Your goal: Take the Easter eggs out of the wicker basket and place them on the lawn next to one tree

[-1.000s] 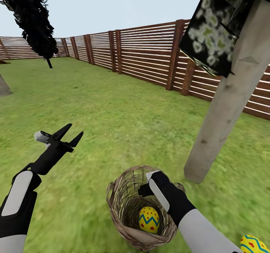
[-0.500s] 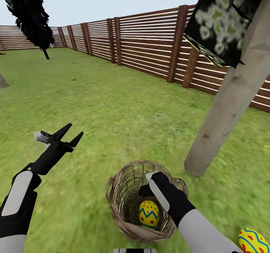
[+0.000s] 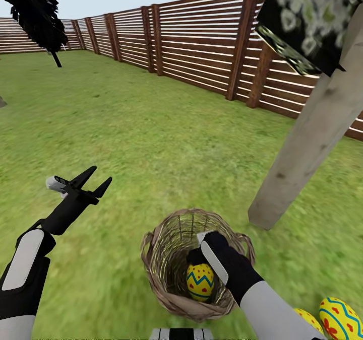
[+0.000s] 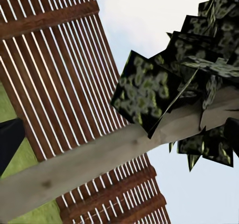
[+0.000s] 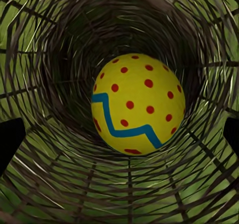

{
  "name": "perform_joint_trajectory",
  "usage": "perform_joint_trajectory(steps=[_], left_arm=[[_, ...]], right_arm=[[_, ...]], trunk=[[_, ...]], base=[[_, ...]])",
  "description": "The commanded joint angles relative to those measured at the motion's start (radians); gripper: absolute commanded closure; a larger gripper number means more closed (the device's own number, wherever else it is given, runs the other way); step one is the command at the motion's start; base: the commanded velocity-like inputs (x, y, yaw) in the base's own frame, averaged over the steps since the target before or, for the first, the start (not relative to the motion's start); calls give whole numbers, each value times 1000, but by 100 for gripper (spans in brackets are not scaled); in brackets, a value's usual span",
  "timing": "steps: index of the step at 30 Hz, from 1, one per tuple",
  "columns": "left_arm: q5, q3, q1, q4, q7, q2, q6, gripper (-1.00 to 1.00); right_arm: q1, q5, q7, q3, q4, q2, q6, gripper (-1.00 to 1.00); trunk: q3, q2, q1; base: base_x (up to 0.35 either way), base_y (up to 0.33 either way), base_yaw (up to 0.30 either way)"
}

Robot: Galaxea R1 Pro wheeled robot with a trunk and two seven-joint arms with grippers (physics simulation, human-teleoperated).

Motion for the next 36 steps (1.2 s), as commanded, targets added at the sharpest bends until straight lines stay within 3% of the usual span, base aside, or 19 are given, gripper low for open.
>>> perform_joint_trajectory(steps=[1,7,14,31,36], left_arm=[[3,1,-1,0,-1,0,6,-100],[3,1,-1,0,-1,0,6,-100],[3,1,-1,0,-1,0,6,-100],[3,1,-1,0,-1,0,6,-100],[3,1,-1,0,-1,0,6,-100]], right_arm=[[-1,-10,-10,2,-1,0,2,-100],[-1,-9,-11,4,-2,0,-11,-100],[-1,-9,-12,4,-1,-8,-87,-100],[-1,-2,-12,7,0,-10,-93,-100],[-1,3,-16,11,1,-8,-127,-100]], trunk=[[-5,-1,0],[-28,-2,3],[-55,-4,6],[-121,-8,14],[-140,-9,16]], base=[[0,0,0],[0,0,0],[0,0,0],[0,0,0],[0,0,0]])
